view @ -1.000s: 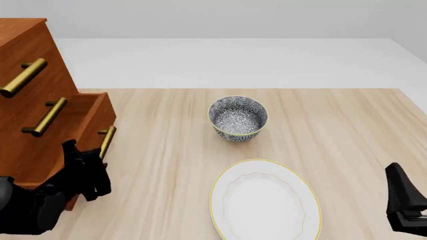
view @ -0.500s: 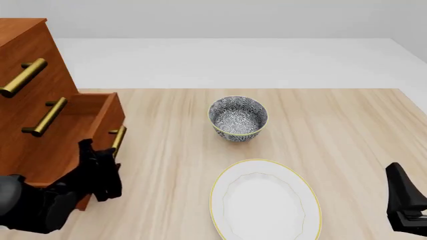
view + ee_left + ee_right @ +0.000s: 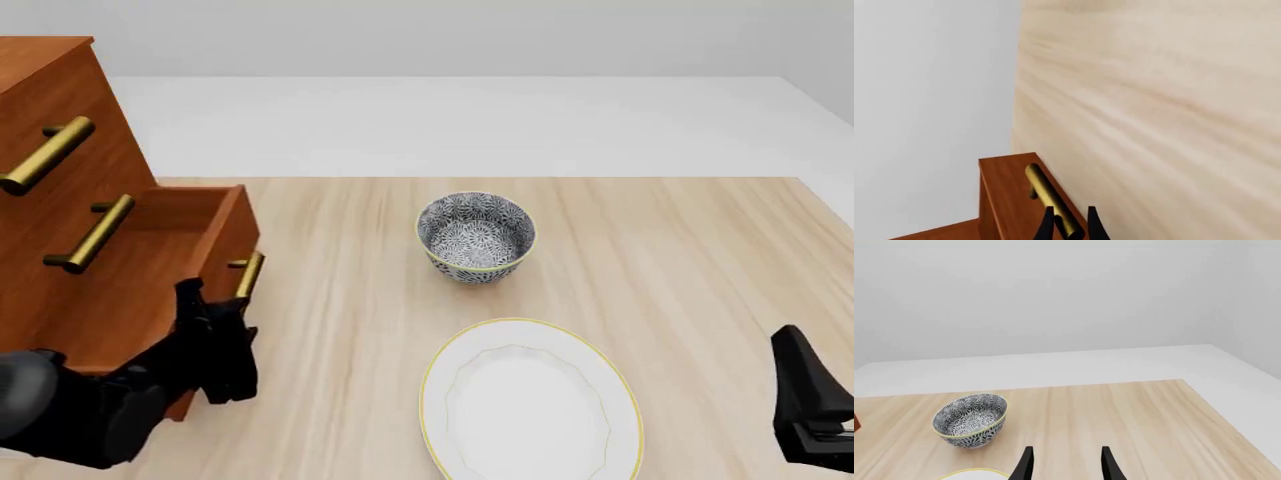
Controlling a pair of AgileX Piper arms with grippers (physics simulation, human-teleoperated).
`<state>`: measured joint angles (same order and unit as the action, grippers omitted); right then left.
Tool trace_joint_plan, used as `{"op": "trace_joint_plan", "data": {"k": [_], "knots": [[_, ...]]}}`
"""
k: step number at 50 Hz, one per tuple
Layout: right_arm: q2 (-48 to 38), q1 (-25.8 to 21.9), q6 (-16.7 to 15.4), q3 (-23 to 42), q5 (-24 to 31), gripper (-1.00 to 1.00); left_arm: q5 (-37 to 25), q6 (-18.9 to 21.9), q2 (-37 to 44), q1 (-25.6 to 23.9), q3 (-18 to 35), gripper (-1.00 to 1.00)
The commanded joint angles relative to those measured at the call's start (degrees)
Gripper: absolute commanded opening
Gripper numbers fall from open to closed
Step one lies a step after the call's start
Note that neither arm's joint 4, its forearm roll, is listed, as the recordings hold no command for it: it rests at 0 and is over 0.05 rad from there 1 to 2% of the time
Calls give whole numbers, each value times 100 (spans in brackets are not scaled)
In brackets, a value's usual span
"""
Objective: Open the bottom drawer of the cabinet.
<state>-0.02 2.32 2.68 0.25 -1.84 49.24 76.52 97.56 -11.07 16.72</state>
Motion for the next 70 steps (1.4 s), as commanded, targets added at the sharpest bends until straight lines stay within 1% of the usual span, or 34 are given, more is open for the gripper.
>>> {"op": "trace_joint_plan", "data": {"k": [1,30,31,33,39,55,70], "knots": [[0,1,-3,-1,4,100,277,100,46,-403,598,-100],[0,11,2,-5,1,100,296,133,120,-365,619,-100],[0,10,3,-5,0,100,305,148,139,-349,616,100],[0,11,10,-6,-2,100,249,105,119,-345,633,100],[0,11,15,-2,-4,100,341,197,171,-291,598,100],[0,17,22,7,0,100,356,242,184,-283,565,100],[0,23,36,29,15,100,263,180,-88,-473,390,100]]}}
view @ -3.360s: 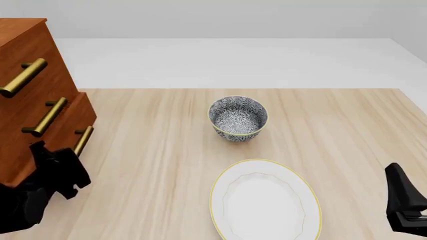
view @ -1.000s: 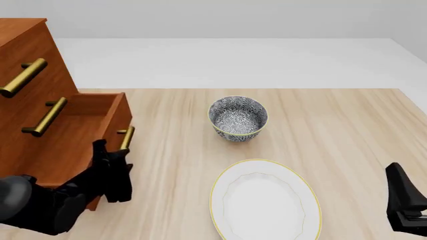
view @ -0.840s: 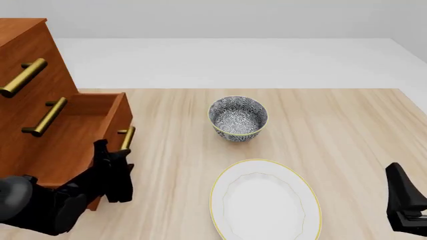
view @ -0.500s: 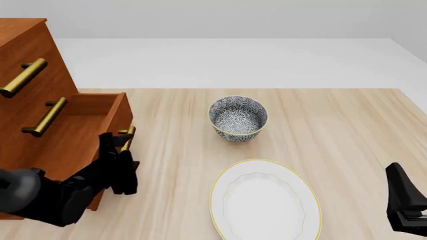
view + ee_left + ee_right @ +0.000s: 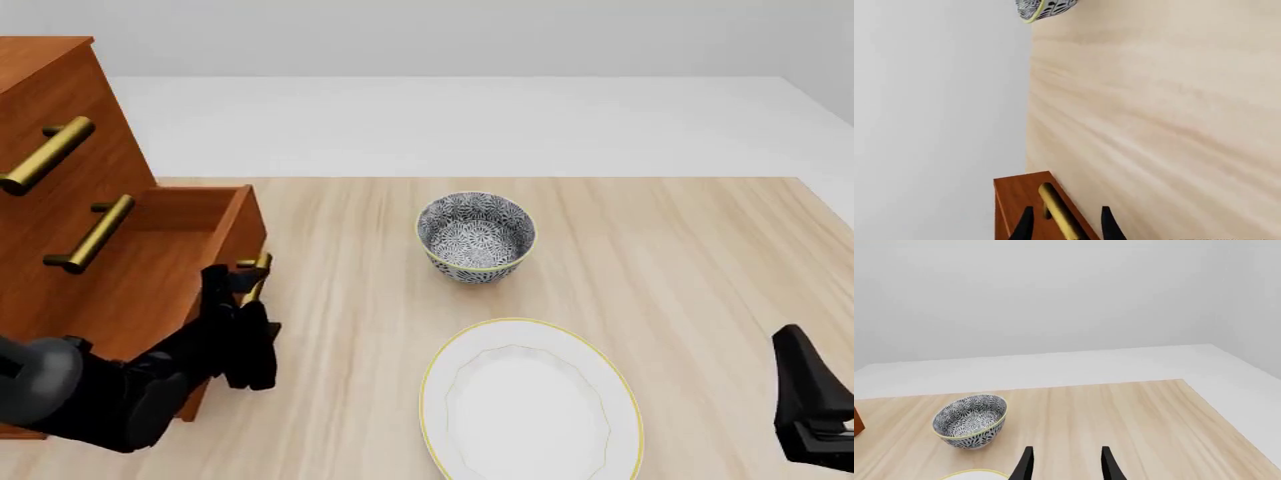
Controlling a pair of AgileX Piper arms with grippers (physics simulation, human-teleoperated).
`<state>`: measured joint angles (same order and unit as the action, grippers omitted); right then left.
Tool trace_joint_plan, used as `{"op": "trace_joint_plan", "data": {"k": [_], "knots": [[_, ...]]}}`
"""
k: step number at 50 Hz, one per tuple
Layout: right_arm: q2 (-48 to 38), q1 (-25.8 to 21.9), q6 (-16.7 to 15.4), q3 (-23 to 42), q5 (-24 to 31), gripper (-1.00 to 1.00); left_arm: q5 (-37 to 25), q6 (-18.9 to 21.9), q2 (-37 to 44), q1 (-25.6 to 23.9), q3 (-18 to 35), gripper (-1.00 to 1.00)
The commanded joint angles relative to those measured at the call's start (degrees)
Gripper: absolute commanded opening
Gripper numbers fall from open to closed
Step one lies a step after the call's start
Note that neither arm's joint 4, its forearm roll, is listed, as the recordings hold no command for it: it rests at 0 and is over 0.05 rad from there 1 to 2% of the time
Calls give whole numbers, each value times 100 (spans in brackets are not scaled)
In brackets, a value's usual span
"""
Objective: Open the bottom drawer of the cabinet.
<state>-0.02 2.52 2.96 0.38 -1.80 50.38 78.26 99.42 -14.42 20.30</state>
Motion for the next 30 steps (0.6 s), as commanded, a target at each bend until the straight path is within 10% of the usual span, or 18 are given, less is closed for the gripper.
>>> {"op": "trace_joint_plan", "data": {"k": [1,30], "knots": [[0,4,7,15,12,100,126,1,-297,-163,20,100],[0,4,13,26,13,100,-553,-222,-1572,-720,-438,100]]}}
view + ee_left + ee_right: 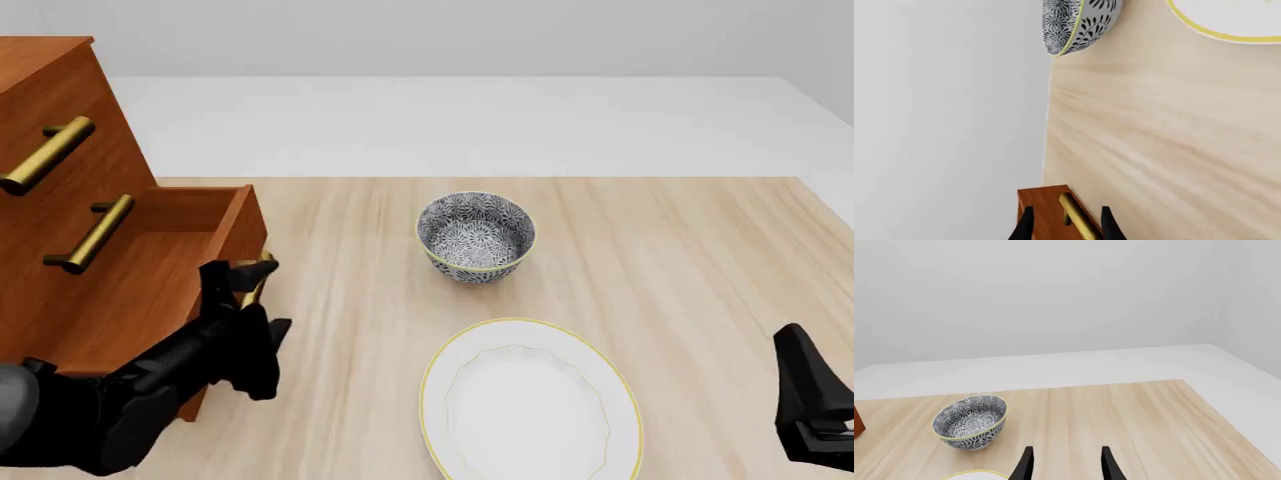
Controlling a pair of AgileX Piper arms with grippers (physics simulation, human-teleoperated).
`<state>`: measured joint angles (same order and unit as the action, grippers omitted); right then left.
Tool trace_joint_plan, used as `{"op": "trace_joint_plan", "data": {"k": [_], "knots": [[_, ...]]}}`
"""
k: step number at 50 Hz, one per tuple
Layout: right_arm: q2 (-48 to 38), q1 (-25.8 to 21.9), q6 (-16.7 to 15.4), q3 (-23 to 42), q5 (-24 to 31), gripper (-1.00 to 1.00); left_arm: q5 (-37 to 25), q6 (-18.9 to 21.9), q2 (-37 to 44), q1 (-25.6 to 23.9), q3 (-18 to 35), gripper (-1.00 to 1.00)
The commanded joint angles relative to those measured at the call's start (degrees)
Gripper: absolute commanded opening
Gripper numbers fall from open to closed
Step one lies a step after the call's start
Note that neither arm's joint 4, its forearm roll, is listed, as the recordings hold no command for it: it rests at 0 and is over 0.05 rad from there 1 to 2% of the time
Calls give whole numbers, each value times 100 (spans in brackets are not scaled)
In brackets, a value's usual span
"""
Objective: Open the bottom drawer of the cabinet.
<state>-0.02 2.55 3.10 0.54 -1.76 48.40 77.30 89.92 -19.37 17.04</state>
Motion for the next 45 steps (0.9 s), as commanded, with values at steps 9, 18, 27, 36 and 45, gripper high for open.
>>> {"op": "trace_joint_plan", "data": {"k": [9,18,27,36,45], "knots": [[0,0,3,16,10,100,-1294,-444,-1705,-434,76,100],[0,3,10,5,-7,100,-2375,-870,-2677,-620,402,100],[0,-4,7,-28,-37,100,-3849,-1687,-3582,-692,1076,100],[0,-7,11,-23,-38,100,-5145,-2635,-4012,-558,1883,100],[0,-13,6,-14,-32,100,-6687,-4278,-4122,-364,3089,100]]}}
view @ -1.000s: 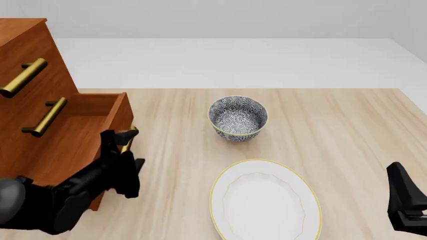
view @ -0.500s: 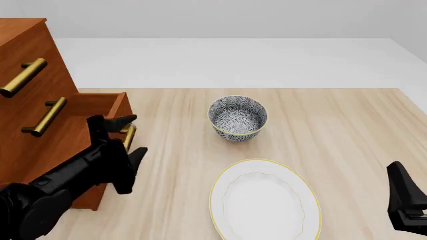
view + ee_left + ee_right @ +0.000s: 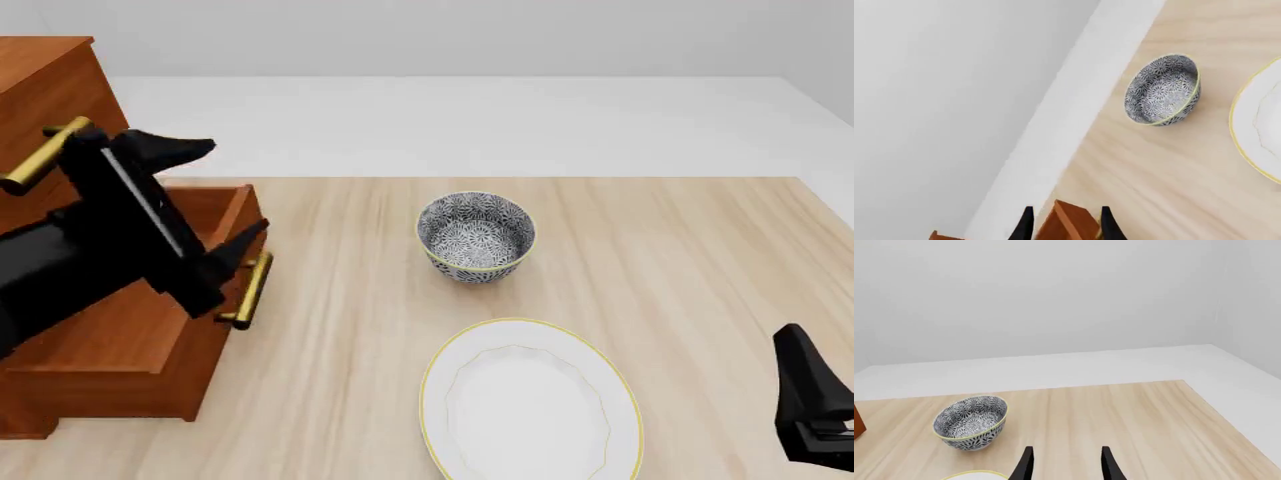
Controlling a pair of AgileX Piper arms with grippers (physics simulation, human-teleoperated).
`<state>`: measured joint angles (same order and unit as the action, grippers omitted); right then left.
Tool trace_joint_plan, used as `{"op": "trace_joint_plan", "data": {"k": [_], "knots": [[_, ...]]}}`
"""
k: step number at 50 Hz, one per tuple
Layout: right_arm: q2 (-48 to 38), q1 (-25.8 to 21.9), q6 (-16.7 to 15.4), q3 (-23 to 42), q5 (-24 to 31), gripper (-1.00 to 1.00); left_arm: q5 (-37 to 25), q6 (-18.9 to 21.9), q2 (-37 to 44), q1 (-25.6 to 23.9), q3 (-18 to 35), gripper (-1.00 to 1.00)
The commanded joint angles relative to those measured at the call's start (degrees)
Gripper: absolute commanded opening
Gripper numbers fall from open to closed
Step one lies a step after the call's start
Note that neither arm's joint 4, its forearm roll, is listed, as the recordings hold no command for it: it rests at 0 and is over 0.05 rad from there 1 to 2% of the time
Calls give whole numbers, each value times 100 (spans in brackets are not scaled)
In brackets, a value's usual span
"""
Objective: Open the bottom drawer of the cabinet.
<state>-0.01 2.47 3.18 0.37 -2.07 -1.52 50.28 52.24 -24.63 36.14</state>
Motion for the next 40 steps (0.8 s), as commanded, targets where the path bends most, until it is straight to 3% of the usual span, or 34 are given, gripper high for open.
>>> {"op": "trace_joint_plan", "data": {"k": [1,10,12,14,15,17,21,24,25,26,27,29,40], "knots": [[0,-7,-3,6,2,100,-1784,-1722,-416,197,1275,100],[0,-5,-7,1,-1,100,-2657,-2996,-344,587,1856,100],[0,-4,-5,-1,0,100,-2853,-3498,-307,655,2027,100],[0,-4,0,-2,-1,100,-3010,-3663,-193,789,2058,100],[0,-2,2,-5,-4,100,-3081,-4087,-217,718,2109,100],[0,-2,9,-14,-14,100,-3150,-4046,-108,992,2079,100],[0,-1,11,-14,-12,100,-3215,-4898,-112,1021,2061,100],[0,-1,14,-10,-9,100,-3223,-5138,-92,1118,2019,100],[0,-1,17,-7,-5,100,-3311,-4909,218,1335,1953,100],[0,-2,17,-3,0,100,-3288,-5074,272,1400,1909,100],[0,-2,18,0,2,100,-3210,-5387,109,1261,1845,100],[0,-2,21,4,7,100,-3206,-5533,137,1275,1776,100],[0,-3,28,14,20,100,-3044,-5974,372,1363,1606,100]]}}
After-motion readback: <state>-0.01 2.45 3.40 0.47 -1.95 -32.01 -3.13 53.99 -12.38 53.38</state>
